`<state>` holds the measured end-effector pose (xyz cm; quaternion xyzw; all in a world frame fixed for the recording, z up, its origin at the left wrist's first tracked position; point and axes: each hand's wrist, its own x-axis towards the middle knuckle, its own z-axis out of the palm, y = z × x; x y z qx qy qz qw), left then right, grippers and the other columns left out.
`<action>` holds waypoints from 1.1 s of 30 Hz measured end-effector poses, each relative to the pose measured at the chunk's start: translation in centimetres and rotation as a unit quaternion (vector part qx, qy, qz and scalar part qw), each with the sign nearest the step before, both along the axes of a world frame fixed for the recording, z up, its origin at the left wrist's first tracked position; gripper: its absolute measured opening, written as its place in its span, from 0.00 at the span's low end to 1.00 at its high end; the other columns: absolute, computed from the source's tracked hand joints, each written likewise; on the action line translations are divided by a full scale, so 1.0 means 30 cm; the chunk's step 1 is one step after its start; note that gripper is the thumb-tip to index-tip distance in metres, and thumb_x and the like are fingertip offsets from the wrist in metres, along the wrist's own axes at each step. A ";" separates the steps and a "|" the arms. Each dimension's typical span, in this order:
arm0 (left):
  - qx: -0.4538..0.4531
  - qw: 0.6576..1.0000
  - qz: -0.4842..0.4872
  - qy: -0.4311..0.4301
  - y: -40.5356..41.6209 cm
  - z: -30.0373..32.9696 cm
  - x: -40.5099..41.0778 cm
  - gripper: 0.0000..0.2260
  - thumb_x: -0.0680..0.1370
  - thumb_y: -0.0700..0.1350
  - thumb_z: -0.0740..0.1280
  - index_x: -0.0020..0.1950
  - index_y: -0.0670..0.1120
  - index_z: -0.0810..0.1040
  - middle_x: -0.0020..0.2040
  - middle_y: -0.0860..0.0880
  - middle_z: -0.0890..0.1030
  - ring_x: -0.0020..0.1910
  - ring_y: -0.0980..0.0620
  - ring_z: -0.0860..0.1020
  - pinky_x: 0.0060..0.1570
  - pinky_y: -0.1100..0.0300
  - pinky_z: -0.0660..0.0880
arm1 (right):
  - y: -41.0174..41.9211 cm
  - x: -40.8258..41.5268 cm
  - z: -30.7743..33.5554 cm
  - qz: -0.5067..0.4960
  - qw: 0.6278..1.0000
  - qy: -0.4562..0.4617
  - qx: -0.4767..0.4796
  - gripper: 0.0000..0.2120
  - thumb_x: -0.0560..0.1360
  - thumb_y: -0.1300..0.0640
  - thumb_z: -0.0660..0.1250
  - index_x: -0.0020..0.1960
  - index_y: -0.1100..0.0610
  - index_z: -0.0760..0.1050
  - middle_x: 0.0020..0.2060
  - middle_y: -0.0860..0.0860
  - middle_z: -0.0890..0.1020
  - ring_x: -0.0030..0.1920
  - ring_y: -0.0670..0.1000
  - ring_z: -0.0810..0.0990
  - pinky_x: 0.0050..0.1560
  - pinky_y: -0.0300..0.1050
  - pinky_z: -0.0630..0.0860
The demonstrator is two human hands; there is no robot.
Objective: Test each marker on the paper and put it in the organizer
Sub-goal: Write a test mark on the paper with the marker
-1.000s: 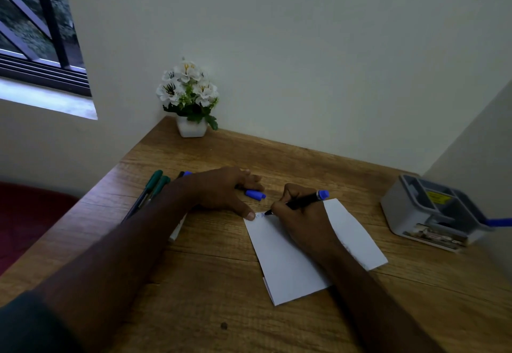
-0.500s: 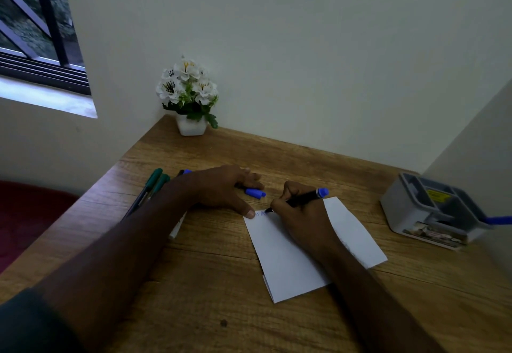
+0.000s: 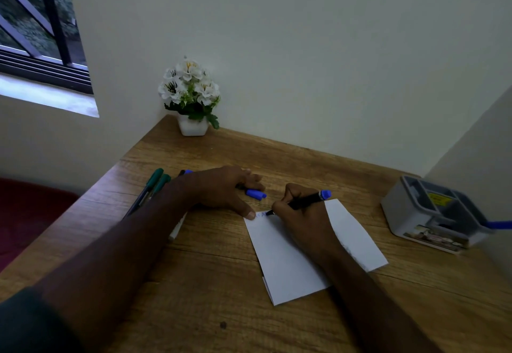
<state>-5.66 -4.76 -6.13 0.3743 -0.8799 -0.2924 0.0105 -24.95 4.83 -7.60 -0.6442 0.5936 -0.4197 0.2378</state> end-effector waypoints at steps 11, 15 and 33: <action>0.000 1.000 -0.002 0.004 -0.016 -0.019 0.005 0.35 0.70 0.61 0.73 0.75 0.60 0.64 0.79 0.57 0.56 0.78 0.55 0.49 0.77 0.47 0.50 | -0.005 -0.007 -0.003 -0.011 1.000 0.010 -0.008 0.16 0.73 0.63 0.70 0.31 0.53 0.67 0.26 0.46 0.72 0.28 0.41 0.71 0.32 0.33 0.68; -0.007 1.000 -0.005 0.002 -0.013 -0.016 0.002 0.35 0.71 0.60 0.72 0.75 0.59 0.64 0.79 0.58 0.56 0.78 0.56 0.48 0.77 0.47 0.49 | -0.011 -0.015 -0.007 -0.023 1.000 -0.006 -0.016 0.16 0.72 0.64 0.70 0.31 0.54 0.68 0.25 0.46 0.72 0.29 0.41 0.72 0.32 0.32 0.69; -0.003 1.000 -0.010 -0.001 -0.022 -0.026 0.000 0.35 0.71 0.61 0.72 0.75 0.59 0.63 0.79 0.59 0.56 0.79 0.56 0.47 0.77 0.45 0.48 | -0.010 -0.017 -0.008 -0.030 0.999 -0.012 -0.020 0.16 0.73 0.64 0.69 0.31 0.56 0.67 0.26 0.47 0.71 0.28 0.41 0.71 0.32 0.30 0.69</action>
